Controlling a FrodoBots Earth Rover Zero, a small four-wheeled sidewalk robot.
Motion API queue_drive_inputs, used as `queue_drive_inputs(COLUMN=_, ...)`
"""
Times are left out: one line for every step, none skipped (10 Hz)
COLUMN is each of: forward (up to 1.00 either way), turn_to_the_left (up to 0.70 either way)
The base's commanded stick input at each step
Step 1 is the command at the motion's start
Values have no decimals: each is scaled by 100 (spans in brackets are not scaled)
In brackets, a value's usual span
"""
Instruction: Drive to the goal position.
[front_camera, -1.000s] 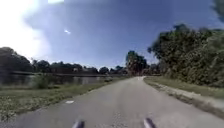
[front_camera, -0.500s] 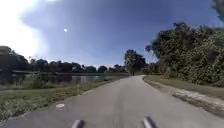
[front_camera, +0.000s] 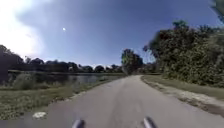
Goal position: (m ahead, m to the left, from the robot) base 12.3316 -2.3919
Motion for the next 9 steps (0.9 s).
queue_drive_inputs(forward=85, turn_to_the_left=0)
queue_drive_inputs(forward=85, turn_to_the_left=0)
queue_drive_inputs(forward=85, turn_to_the_left=0)
queue_drive_inputs(forward=85, turn_to_the_left=0)
queue_drive_inputs(forward=85, turn_to_the_left=0)
queue_drive_inputs(forward=85, turn_to_the_left=0)
queue_drive_inputs(forward=85, turn_to_the_left=0)
queue_drive_inputs(forward=85, turn_to_the_left=0)
queue_drive_inputs(forward=85, turn_to_the_left=0)
